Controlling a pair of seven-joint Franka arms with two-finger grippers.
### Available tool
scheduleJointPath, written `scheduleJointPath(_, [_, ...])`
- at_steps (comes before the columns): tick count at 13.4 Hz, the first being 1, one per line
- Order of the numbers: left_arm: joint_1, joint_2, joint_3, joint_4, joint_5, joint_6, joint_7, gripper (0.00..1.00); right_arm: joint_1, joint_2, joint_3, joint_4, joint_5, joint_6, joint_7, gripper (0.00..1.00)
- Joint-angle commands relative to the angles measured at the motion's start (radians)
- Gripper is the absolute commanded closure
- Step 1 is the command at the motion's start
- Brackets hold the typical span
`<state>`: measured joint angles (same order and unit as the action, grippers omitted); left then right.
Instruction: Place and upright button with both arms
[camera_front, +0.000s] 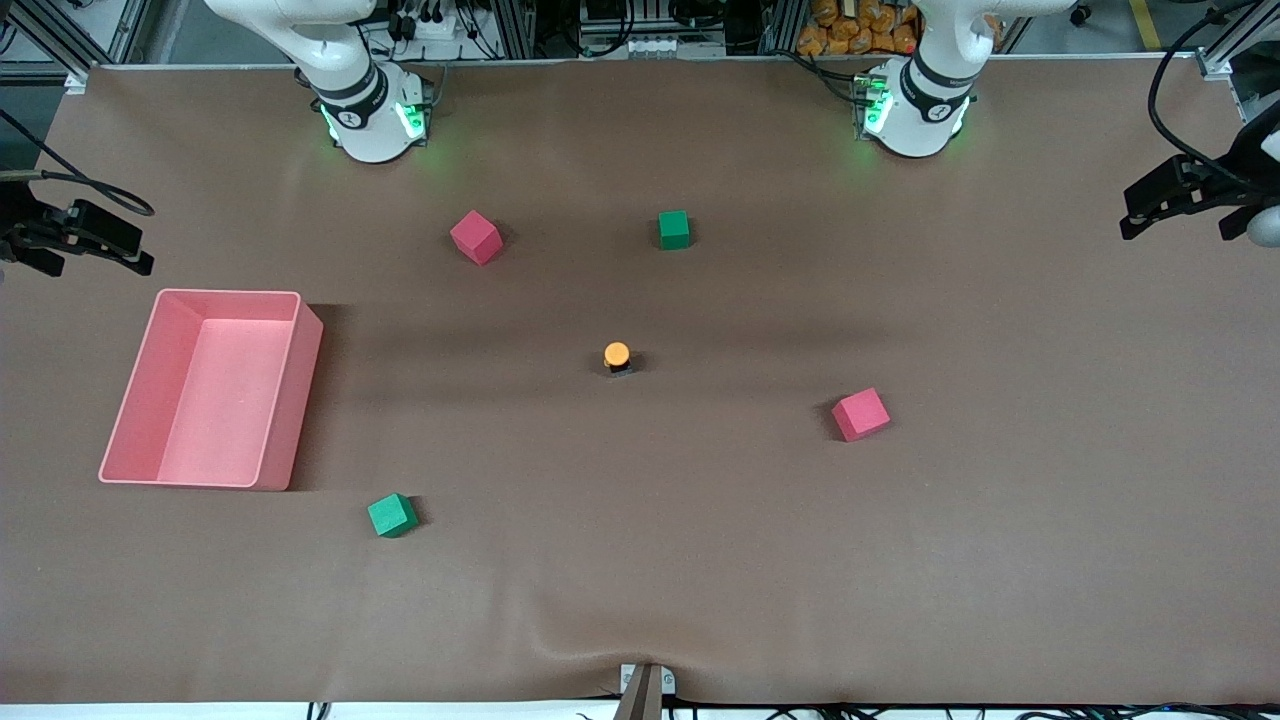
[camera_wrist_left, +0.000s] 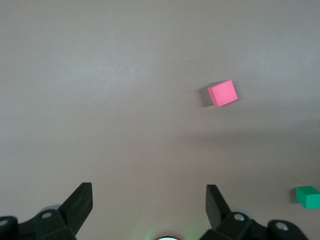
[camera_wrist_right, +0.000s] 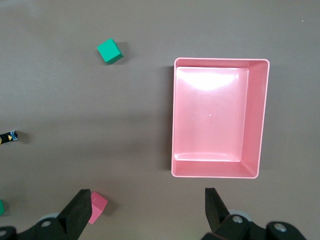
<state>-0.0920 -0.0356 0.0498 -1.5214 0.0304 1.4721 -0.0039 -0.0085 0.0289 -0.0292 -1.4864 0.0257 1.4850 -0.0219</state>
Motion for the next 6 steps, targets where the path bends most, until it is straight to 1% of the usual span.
scheduleJointPath(1, [-0.011,0.006,0.007,0.015,0.006,-0.004,-0.013,0.00,-0.016,-0.003,0.006,0.005,0.017,0.000,0.013,0.00])
scheduleJointPath(6, [-0.009,0.008,0.005,0.017,0.006,-0.004,-0.011,0.00,-0.038,-0.003,0.005,0.003,0.019,0.003,0.013,0.00])
